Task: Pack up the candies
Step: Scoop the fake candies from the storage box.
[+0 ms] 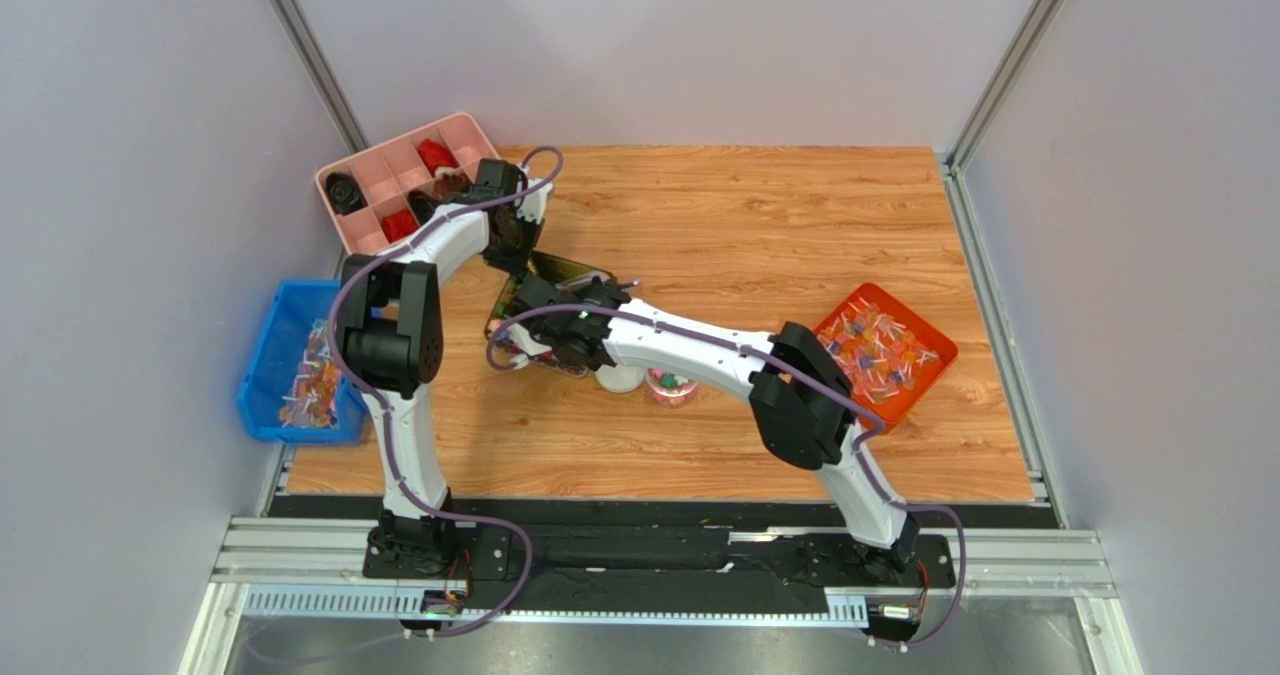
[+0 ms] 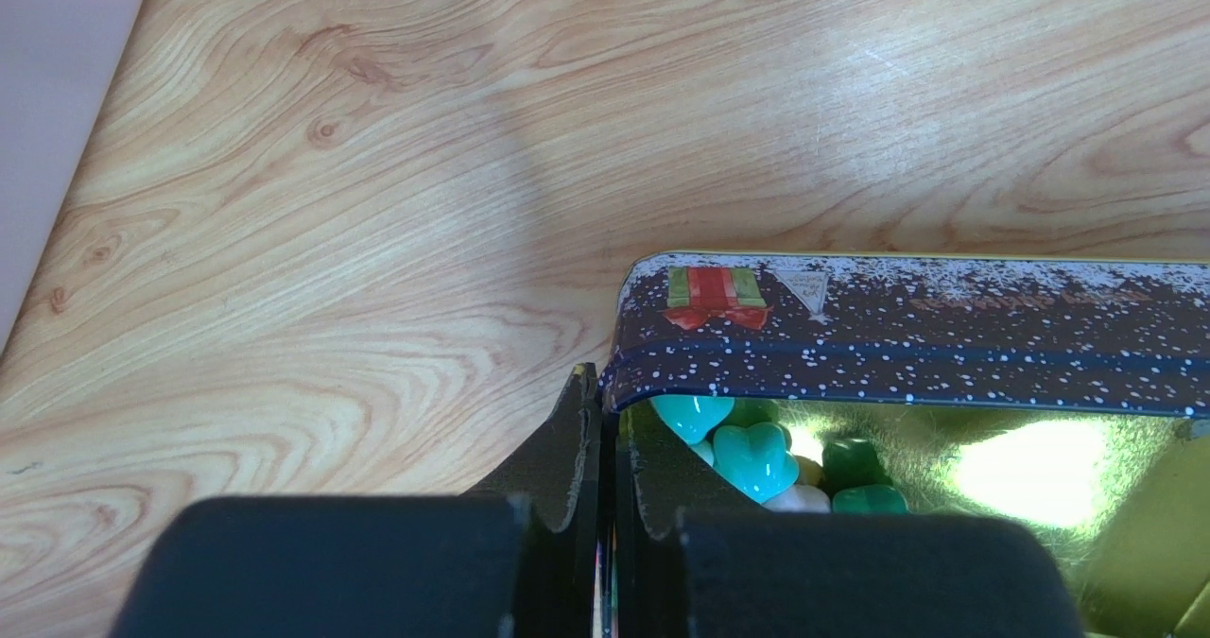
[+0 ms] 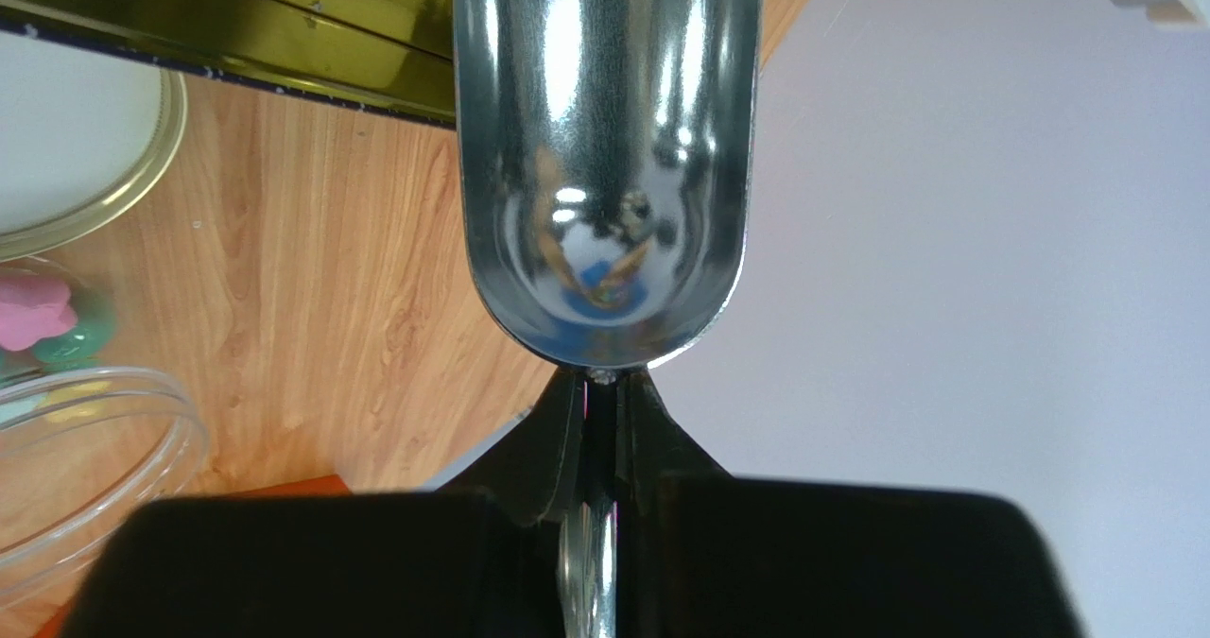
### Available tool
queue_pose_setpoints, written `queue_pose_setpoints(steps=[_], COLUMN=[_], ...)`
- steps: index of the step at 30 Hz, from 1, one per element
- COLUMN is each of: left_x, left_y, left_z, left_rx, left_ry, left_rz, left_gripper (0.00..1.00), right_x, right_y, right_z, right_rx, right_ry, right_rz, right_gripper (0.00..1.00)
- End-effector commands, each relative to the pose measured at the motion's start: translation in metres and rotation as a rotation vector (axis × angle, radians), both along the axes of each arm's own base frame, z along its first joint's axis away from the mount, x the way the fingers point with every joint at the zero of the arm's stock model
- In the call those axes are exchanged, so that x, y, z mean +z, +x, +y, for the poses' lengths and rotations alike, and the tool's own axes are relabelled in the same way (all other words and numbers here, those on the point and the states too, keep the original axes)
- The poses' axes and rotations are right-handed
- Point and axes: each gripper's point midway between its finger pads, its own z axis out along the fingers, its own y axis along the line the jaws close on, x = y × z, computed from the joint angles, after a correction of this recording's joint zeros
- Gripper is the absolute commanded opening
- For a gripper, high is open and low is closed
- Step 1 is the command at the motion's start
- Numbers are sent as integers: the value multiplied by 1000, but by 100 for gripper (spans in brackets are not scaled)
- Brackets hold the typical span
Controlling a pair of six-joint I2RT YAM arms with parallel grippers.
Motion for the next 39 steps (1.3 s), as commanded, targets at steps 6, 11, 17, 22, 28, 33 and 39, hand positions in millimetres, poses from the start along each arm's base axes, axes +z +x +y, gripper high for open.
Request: queue_pose_setpoints(steps=[6,11,17,22,28,33,39], left_x=[32,33,35,34,33,30,29], left_y=[8,7,8,7,8,8,8], left_z=[-6,-6,-7,-7,-7,-8,-6], left_rx=[13,12,12,11,11,13,20], left_ry=[-50,-52,-55,-56,-57,-62,-56], left_rz=[-91,-97,-104,-102,-104,-96,-97], left_gripper=[0,0,0,0,0,0,0], right_x=[24,16,1,-7,-23,-37,-48], right_y=[29,35,38,34,6,-6,-17], right_z=[23,26,29,40,44,39,46], right_rx=[28,48,70,107,128,105,63], right_ry=[-135,-218,-282,-266,-192,-159,-70], right_rz=[-164,-176,-165,-127,32,110,187], right_gripper=[0,0,0,0,0,0,0])
